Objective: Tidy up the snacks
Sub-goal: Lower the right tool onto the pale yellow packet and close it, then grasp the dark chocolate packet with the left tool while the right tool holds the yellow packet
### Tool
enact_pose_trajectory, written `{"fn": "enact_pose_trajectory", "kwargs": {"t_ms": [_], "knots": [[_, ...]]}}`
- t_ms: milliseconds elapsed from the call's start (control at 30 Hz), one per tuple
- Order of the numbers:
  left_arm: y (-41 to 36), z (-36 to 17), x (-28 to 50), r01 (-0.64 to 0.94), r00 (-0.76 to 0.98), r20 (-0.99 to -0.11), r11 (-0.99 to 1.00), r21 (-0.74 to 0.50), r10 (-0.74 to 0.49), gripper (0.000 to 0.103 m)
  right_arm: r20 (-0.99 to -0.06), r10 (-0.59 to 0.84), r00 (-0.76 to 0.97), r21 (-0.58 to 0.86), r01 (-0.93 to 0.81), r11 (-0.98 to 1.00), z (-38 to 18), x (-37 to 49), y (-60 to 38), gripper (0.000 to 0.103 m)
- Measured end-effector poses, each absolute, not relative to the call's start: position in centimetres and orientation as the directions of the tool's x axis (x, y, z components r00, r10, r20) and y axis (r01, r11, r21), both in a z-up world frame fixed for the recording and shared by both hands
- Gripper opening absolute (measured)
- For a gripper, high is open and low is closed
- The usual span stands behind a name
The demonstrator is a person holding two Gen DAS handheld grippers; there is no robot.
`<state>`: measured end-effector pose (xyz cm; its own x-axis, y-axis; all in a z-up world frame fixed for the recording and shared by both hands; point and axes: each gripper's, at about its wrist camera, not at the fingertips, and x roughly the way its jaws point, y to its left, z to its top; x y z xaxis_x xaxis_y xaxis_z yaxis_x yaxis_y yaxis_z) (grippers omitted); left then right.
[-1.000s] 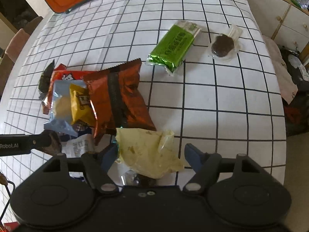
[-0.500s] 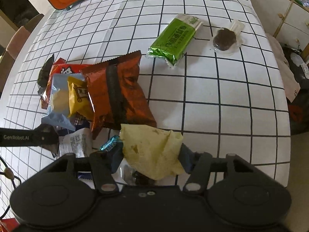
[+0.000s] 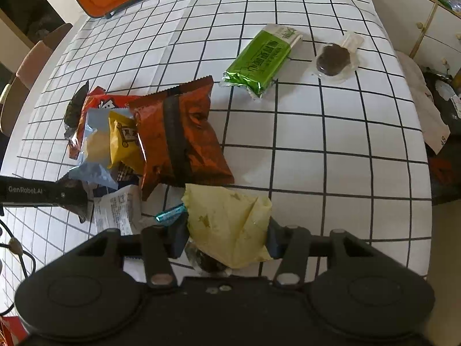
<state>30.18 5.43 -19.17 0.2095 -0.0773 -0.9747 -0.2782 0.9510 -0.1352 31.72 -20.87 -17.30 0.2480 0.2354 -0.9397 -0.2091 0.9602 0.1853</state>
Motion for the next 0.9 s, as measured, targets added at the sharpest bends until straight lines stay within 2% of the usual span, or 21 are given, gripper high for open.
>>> {"fn": "enact_pose_trajectory", "kwargs": {"t_ms": [333,400,667,733,867,900], "knots": [[7.4,-16.5,29.0,-0.273,0.25,-0.965,0.951,-0.145,-0.076,0.029,-0.917,0.283,0.281,0.224,-0.224,0.949,-14.2,30.0,-21.8,0.051],[7.8,-15.8,28.8,-0.27,0.252,-0.965,0.952,-0.143,-0.074,0.025,-0.911,0.291,0.292,0.228,-0.229,0.946,-13.4,29.5,-21.9,0.051],[7.7,-15.0,28.7,-0.24,0.257,-0.965,0.964,-0.114,-0.05,0.026,-0.89,0.334,0.311,0.261,-0.255,0.931,-11.2,27.6,-21.9,0.051],[6.6,-15.7,29.6,-0.237,0.253,-0.966,0.965,-0.112,-0.05,0.029,-0.886,0.342,0.312,0.27,-0.252,0.929,-11.1,27.4,-22.1,0.051],[5.9,-16.8,30.5,-0.239,0.239,-0.971,0.968,-0.082,-0.023,0.051,-0.885,0.348,0.309,0.279,-0.245,0.928,-11.4,27.2,-22.6,0.051],[5.8,-17.1,30.7,-0.241,0.236,-0.971,0.968,-0.076,-0.017,0.051,-0.885,0.349,0.309,0.281,-0.244,0.928,-11.4,27.2,-22.8,0.051]]}}
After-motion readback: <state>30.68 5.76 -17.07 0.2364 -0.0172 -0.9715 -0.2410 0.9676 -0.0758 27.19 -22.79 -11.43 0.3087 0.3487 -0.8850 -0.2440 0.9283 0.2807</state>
